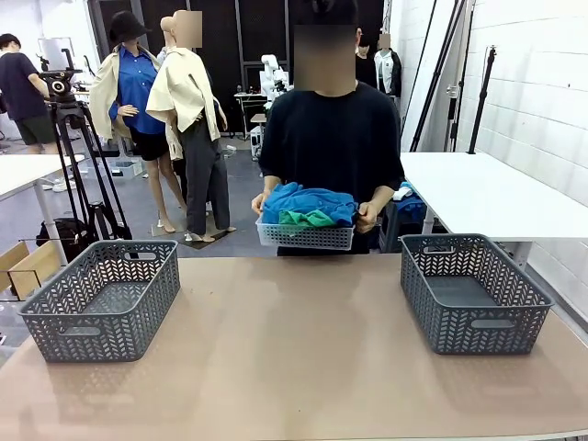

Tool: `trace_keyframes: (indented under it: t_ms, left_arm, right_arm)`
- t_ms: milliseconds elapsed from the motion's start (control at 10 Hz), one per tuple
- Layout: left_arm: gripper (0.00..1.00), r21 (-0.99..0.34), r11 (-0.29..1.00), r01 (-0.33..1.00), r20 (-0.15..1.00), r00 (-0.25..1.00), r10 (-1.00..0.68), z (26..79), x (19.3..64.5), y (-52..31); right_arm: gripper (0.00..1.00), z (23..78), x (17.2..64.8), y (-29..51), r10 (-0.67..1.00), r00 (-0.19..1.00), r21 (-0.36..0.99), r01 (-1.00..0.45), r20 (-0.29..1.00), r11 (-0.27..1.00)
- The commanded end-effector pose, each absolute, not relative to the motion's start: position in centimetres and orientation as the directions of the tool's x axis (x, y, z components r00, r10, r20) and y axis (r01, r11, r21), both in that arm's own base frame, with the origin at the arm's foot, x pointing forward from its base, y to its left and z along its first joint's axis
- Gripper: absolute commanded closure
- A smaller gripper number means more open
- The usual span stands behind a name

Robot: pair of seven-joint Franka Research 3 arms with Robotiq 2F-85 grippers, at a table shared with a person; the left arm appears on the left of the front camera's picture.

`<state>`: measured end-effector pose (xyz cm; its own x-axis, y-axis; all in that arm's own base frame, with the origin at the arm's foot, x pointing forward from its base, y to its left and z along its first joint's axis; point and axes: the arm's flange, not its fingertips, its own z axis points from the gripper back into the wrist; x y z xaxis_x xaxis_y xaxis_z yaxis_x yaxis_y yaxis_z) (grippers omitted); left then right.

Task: Sort the tops and bottoms.
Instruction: Lift clothes from the center of the table with your left hand.

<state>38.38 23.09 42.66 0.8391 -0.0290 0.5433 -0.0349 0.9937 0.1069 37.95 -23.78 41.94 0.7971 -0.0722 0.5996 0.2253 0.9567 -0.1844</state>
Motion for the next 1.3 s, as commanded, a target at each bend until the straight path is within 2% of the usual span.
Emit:
trace_keyframes:
  t_ms: [0, 1200]
  left_arm:
    - [0.0, 0.118, 0.993, -0.033, 0.55, 0.835, -0.038, 42.6, 38.25, 23.43]
    - [0.0, 0.118, 0.993, -0.033, 0.55, 0.835, -0.038, 42.6, 38.25, 23.43]
  right_arm:
    - [0.0, 41.98, 37.92, -23.8, -0.074, 0.796, -0.183, 0.227, 0.6, 0.957]
    - [0.0, 41.98, 37.92, -23.8, -0.074, 0.796, -0.183, 0.227, 0.6, 0.957]
